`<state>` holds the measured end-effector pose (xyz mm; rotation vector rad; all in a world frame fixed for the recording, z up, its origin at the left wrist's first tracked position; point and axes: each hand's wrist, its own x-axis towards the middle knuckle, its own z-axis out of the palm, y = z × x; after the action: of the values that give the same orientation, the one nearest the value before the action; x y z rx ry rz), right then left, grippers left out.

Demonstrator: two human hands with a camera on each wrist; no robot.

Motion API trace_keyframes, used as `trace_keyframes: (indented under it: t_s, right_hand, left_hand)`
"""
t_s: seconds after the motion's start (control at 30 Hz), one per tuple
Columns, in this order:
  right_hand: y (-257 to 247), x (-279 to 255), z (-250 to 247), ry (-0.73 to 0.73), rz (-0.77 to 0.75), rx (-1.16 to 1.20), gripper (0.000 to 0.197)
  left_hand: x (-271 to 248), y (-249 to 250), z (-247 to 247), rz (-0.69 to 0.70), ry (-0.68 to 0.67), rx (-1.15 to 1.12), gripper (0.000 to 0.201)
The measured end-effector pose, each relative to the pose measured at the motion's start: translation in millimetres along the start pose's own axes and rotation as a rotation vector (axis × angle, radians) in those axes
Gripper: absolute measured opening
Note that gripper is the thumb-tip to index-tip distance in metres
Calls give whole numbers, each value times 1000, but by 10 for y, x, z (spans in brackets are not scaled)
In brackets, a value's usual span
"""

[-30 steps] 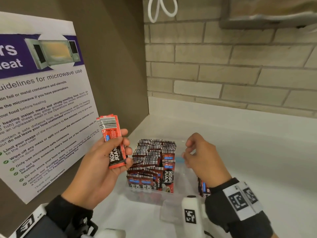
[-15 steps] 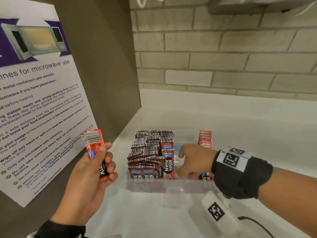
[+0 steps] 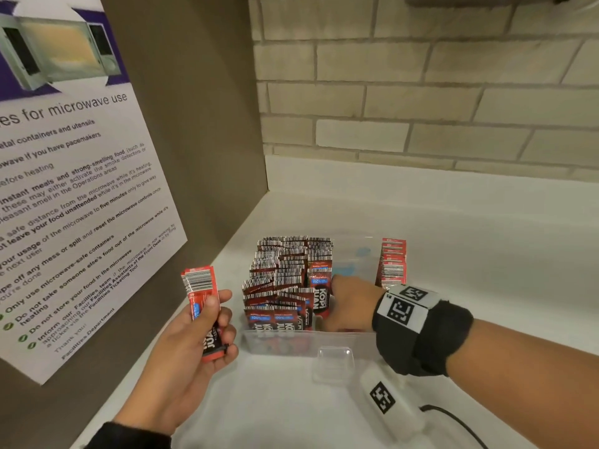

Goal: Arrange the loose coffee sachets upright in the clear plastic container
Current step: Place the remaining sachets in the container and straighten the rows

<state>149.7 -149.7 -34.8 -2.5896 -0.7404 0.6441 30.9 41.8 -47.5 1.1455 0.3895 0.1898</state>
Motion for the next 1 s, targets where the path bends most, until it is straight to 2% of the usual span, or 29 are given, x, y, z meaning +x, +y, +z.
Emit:
trace_keyframes:
  t_s: [0.1,0.2,0.43,0.73,1.0]
  right_hand:
    - [34,61,64,51,17,-28,29]
    - [75,118,136,98,42,-40,32]
    - [100,148,154,83,28,-33,32]
    - [140,201,199,111,53,-5,47]
    - [141,176,193,138,54,44,33]
  left_hand:
    - [19,-8,-31,-1,4,-8,27]
    - [35,-21,-50,-2,2,-21,25]
    - [64,-36,-46,3,5,-32,23]
    - [76,-29,-39,9,12,-43,23]
    - [92,-43,-8,-1,-7,-36,24]
